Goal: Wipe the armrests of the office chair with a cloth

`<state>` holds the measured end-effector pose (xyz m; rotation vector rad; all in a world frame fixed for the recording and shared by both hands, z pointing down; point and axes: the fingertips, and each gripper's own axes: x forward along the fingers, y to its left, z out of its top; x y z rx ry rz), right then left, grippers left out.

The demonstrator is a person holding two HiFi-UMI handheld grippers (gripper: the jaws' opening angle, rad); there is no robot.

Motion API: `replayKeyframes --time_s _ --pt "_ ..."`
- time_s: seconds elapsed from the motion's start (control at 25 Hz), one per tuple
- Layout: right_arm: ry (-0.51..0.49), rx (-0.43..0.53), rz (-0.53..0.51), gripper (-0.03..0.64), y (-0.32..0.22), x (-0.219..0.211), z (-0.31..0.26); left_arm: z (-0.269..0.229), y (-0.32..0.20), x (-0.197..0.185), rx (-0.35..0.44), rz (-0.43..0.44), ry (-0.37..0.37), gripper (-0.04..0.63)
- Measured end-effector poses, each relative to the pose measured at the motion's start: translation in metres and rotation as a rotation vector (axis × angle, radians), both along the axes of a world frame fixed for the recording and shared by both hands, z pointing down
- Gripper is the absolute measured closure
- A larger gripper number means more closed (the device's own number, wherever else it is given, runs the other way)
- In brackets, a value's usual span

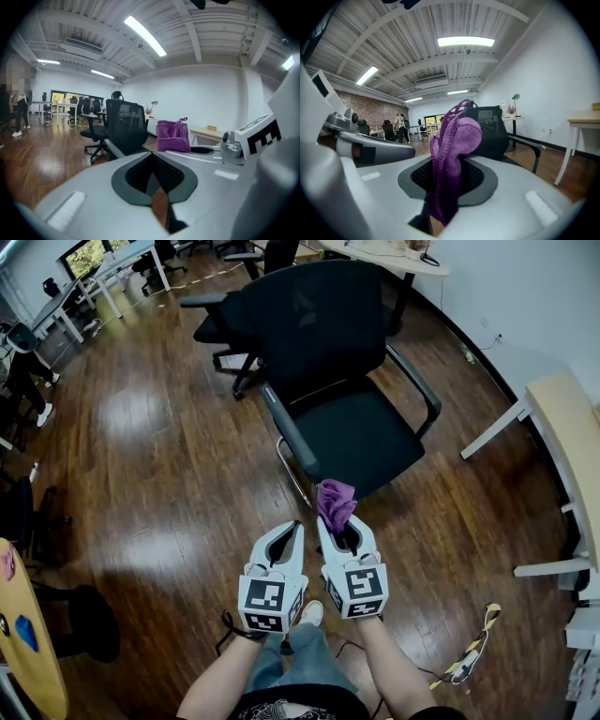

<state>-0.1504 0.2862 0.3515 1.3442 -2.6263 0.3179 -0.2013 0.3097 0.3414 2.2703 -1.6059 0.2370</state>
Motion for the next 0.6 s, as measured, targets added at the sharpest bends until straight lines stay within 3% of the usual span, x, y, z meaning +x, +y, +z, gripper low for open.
replayKeyframes --time_s 0.36,0.6 --pt "0.006 0.165 -0.025 0.520 0.097 -0.034 -0.103 -0.064 0.080 -0.028 0.095 0.014 0.042 0.591" --pt "0.006 0.191 0.026 0.525 0.152 -0.057 -0.127 -0.092 0.129 -0.048 0.170 0.062 0.047 0.591"
